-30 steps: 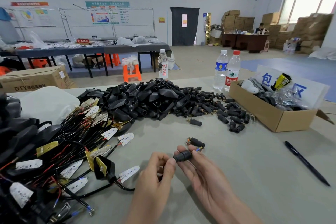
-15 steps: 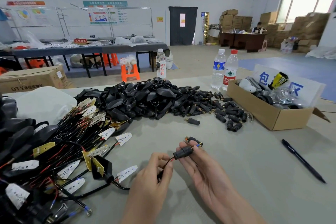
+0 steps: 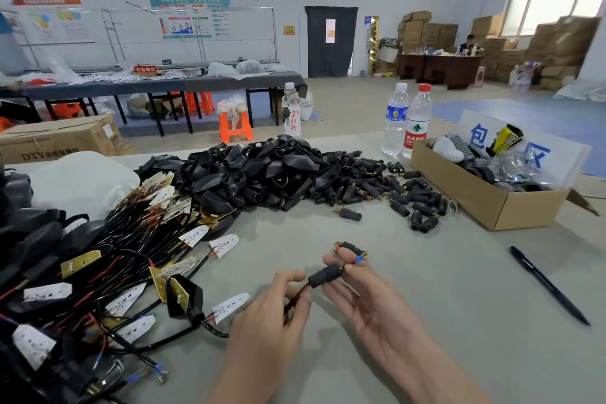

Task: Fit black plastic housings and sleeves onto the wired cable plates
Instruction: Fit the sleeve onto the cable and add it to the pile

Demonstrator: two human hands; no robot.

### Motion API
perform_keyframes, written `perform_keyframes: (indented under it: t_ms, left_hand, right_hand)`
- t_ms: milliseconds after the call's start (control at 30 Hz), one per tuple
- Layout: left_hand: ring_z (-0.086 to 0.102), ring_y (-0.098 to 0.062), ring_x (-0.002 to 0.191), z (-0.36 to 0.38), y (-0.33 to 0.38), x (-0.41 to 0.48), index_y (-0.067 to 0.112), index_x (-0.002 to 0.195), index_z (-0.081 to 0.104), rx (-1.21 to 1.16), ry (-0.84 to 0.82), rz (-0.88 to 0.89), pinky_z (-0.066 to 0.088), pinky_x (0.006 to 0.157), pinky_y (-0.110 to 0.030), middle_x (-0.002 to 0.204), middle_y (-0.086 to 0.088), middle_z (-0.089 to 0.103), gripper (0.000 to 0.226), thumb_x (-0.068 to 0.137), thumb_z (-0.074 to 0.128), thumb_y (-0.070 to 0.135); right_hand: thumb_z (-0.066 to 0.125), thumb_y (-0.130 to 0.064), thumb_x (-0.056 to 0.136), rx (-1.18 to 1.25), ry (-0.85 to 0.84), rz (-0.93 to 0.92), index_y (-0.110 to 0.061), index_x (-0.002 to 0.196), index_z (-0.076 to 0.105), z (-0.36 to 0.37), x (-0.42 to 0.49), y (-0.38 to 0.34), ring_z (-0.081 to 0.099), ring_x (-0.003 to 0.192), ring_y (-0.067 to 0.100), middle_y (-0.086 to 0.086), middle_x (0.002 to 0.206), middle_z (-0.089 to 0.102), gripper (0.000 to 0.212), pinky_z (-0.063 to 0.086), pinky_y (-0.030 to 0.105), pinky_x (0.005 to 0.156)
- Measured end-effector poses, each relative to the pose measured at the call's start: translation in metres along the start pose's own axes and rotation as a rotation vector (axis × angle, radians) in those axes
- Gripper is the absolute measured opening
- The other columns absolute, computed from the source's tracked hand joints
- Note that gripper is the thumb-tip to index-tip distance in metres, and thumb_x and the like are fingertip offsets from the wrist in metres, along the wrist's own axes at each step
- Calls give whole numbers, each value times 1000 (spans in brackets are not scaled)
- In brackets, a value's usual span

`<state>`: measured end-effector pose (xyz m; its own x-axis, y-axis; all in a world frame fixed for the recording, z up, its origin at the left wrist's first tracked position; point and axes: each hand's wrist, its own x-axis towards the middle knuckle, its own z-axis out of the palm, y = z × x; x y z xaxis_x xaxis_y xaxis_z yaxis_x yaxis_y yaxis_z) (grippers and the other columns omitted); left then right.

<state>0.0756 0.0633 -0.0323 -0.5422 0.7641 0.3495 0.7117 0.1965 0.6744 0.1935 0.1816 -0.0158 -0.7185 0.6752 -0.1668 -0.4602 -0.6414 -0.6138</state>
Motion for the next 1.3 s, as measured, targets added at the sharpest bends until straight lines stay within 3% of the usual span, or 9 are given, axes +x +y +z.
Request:
perform_keyframes:
  t_ms: [167, 333, 533, 667, 967, 1300]
  left_hand:
    - [57, -2, 81, -7, -6, -1, 42, 107, 51, 206, 37, 60, 48, 75, -28, 83, 16, 64, 14, 94, 52, 49]
    - [57, -3, 74, -11, -7, 0, 38, 98, 58, 244, 90, 112, 49, 65, -30, 78, 19, 63, 7, 94, 56, 43]
    - [55, 0, 68, -12, -10, 2, 35, 93, 61, 264, 138, 142, 43, 61, -24, 74, 21, 62, 3, 93, 62, 38]
    - [53, -1, 68, -12, -15, 2, 36, 93, 59, 272, 96, 128, 41, 58, -19, 74, 20, 62, 5, 94, 58, 41]
    - [54, -2, 70, -13, -17, 1, 38, 95, 60, 199, 106, 143, 44, 62, -23, 78, 21, 61, 3, 94, 62, 37]
    - [56, -2, 69, -20, -15, 3, 35, 95, 65, 222, 116, 174, 47, 59, -24, 84, 22, 61, 3, 95, 62, 35]
  right_hand:
    - [57, -8, 95, -43, 73, -80, -3, 114, 69, -6, 5, -6, 71, 105, 26, 14, 117, 72, 23, 61, 31, 80]
    - [59, -17, 96, -321, 118, -248, -14, 103, 78, -8, 5, -6, 67, 113, 19, 6, 116, 73, 20, 52, 34, 95]
    - [59, -21, 97, -444, 159, -314, -21, 99, 79, -7, 4, -7, 72, 99, 15, 3, 107, 76, 20, 59, 26, 81]
    - [56, -19, 99, -416, 186, -292, -13, 107, 73, -8, 6, -4, 73, 95, 20, 7, 105, 76, 19, 58, 22, 72]
    - [57, -4, 97, -354, 135, -184, -3, 106, 71, -4, 7, 6, 73, 89, 16, 7, 98, 76, 17, 58, 21, 73]
    - [56, -3, 98, -610, 139, -266, -6, 105, 71, -4, 4, 3, 69, 73, 9, 4, 88, 71, 17, 57, 19, 71]
